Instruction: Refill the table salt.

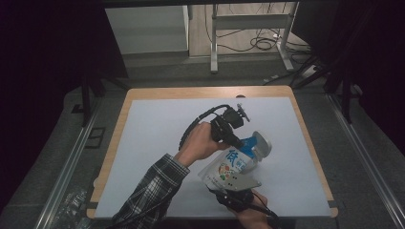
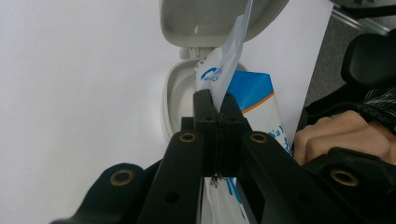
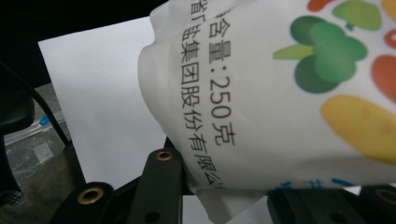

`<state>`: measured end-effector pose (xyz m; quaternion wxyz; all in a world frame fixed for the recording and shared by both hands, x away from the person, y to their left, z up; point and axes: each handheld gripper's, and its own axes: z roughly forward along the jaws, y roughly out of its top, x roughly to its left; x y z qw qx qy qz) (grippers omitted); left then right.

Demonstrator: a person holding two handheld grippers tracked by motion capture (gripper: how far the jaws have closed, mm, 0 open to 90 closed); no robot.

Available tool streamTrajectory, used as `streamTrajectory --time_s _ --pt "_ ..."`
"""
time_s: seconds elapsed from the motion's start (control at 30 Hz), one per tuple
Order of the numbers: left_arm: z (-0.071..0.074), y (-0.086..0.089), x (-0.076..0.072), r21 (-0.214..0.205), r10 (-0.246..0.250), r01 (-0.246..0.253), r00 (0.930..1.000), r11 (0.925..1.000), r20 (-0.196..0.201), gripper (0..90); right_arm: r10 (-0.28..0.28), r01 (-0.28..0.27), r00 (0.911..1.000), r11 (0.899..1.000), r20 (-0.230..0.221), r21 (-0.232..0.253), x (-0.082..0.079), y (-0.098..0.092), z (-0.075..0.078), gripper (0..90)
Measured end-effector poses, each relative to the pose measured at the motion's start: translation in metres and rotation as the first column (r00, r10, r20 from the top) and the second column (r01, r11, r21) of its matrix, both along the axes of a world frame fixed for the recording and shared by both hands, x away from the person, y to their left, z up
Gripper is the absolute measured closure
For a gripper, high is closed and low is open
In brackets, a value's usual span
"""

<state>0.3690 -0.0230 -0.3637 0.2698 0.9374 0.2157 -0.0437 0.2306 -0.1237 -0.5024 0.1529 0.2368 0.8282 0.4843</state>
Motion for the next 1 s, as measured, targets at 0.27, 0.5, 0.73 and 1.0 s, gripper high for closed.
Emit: streamTrajectory --time_s 0.27,0.5,0.73,1.0 --pt "0.000 0.011 -0.006 -0.073 -0.001 0.004 0.9995 0.9973 0.033 89.9 -0.013 0.014 0.9997 0.998 0.023 -0.054 0.002 -0.001 -0.005 67.0" --pt "-0.001 0.018 -0.010 -0.111 0.020 -0.014 0.9984 0.9938 0.052 89.9 -0.022 0.022 0.9997 0.996 0.007 -0.084 0.004 -0.003 -0.007 63.2" --pt "-0.003 0.027 -0.012 -0.163 0.036 -0.025 0.9973 0.9863 0.064 90.0 -0.040 0.040 0.9992 0.994 -0.005 -0.105 0.003 -0.009 -0.008 59.1" --pt "-0.004 0.032 -0.013 -0.206 0.057 -0.042 0.9961 0.9777 0.068 90.0 -0.056 0.053 0.9982 0.990 -0.022 -0.131 0.003 -0.015 -0.011 55.0"
